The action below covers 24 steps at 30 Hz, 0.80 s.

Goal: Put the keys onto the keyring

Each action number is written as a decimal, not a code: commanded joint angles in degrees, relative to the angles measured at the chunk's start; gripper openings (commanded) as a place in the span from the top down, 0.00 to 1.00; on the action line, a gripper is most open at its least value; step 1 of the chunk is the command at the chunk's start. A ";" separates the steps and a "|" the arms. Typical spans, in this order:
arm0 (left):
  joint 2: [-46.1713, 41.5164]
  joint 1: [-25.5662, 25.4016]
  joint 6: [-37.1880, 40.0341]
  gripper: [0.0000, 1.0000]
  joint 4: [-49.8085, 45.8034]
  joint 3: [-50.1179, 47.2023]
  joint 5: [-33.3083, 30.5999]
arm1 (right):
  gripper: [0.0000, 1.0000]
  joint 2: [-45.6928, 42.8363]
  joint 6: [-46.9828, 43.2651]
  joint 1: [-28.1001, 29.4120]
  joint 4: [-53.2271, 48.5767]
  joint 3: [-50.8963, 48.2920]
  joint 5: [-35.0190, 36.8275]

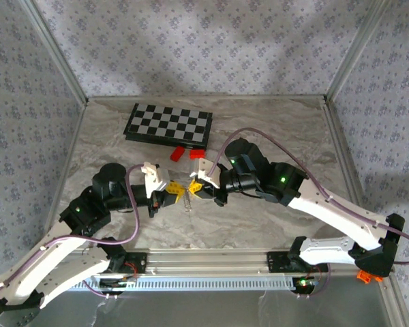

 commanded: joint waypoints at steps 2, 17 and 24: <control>0.42 0.07 1.18 1.00 0.41 2.64 0.40 | 1.00 -0.60 -0.48 0.78 2.90 0.27 -0.35; 0.76 -0.04 1.45 1.00 0.13 3.04 0.40 | 1.00 -1.47 -0.40 1.04 3.73 -0.34 0.06; 0.99 -0.21 1.73 1.00 -0.29 3.17 0.49 | 1.00 -1.56 -0.48 1.34 4.07 -0.31 0.46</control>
